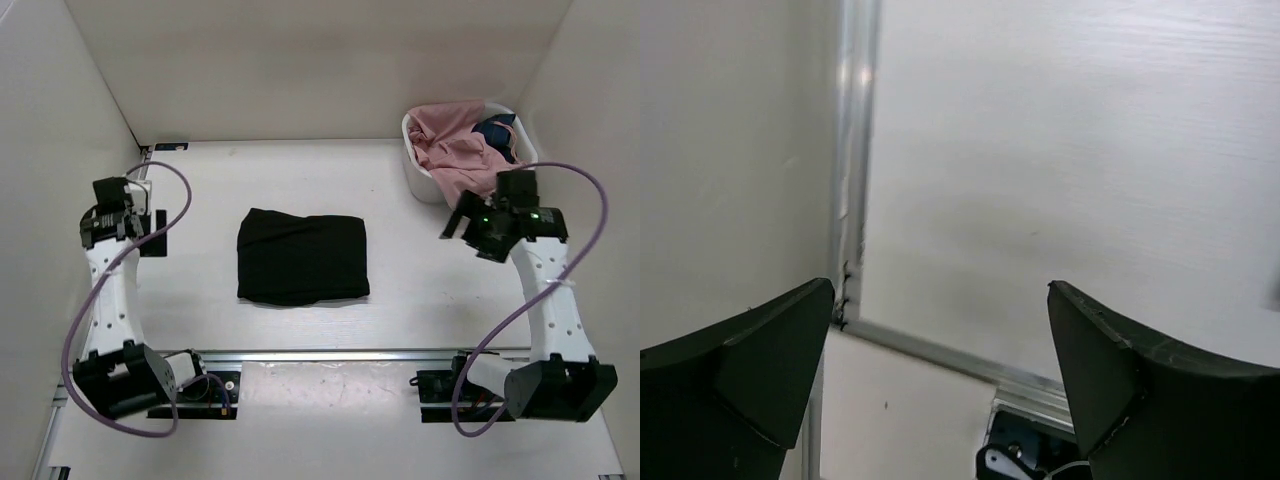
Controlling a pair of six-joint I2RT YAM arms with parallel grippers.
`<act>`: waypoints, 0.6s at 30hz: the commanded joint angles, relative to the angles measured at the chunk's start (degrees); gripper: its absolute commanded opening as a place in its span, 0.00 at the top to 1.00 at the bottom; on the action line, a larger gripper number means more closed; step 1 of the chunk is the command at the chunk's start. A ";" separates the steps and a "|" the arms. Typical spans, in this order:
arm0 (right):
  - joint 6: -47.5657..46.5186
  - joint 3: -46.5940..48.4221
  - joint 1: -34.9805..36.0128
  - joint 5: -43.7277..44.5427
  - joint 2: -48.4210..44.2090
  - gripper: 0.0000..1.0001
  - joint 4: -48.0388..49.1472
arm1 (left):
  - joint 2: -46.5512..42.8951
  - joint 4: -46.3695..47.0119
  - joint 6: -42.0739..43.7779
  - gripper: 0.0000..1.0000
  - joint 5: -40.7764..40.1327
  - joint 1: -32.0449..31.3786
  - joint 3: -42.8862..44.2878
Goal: Fold and stack the trousers
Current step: Fold the trousers
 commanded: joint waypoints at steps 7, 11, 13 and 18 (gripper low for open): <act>-6.52 5.46 -8.22 2.97 -1.68 0.01 -10.64 | -7.92 -0.80 -6.82 0.00 -9.24 7.10 -4.59; -5.91 6.61 -8.22 2.97 -2.29 0.01 -10.64 | -10.21 -0.80 -8.14 0.00 -7.75 7.63 -4.59; -5.91 6.61 -8.22 2.97 -2.82 0.01 -10.64 | -11.61 -0.80 -8.14 0.00 -7.04 7.63 -4.59; -5.91 6.08 -8.22 2.97 -4.58 0.01 -11.69 | -11.62 -0.80 -6.99 0.00 -7.04 7.63 -5.11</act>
